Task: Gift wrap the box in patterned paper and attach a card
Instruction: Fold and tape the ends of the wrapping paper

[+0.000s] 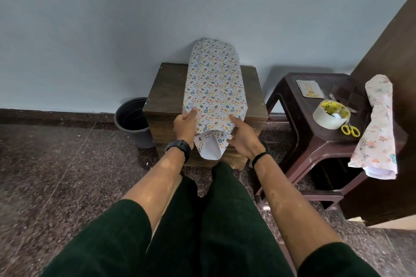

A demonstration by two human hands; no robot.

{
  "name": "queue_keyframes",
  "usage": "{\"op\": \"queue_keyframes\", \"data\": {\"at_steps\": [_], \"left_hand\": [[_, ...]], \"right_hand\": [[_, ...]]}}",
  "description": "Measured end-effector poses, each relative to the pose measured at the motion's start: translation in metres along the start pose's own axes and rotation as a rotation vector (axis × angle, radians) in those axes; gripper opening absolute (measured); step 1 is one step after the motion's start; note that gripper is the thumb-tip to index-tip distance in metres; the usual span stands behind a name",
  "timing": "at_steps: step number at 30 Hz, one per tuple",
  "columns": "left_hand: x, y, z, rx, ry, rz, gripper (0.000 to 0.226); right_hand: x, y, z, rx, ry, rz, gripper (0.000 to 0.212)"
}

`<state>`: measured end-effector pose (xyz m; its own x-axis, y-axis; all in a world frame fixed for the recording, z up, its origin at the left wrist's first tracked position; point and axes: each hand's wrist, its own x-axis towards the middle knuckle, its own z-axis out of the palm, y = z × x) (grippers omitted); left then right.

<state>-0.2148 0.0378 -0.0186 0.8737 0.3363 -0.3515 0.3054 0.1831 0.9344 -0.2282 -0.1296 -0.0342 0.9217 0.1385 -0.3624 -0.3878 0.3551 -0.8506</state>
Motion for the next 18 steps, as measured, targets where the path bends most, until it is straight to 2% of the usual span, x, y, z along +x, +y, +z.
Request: {"op": "queue_keyframes", "data": {"at_steps": [2,4,8,12,14,18], "left_hand": [[0.005,0.0003,-0.0042,0.007,-0.021,-0.016,0.034],[0.005,0.0026,-0.0051,-0.004,-0.028,-0.022,0.034],[0.0036,0.0018,-0.0028,-0.06,-0.047,-0.037,0.023],[0.0033,-0.0006,-0.0026,-0.086,-0.08,-0.06,0.03],[0.0015,-0.0005,-0.0038,-0.085,-0.149,-0.073,0.032],[0.0063,-0.005,-0.0068,-0.082,-0.222,-0.09,0.02]], "right_hand": [[-0.0006,-0.002,0.0002,-0.001,0.0,0.0,0.026],[-0.0007,-0.0024,-0.0005,-0.01,0.002,-0.002,0.022],[0.0029,-0.0001,-0.0031,-0.054,0.012,-0.004,0.026],[0.0037,-0.0008,-0.0044,-0.103,0.004,-0.012,0.037],[0.0038,-0.0016,-0.0046,-0.113,0.006,-0.014,0.039],[0.0009,-0.0028,-0.004,-0.124,-0.005,-0.01,0.034]]}}
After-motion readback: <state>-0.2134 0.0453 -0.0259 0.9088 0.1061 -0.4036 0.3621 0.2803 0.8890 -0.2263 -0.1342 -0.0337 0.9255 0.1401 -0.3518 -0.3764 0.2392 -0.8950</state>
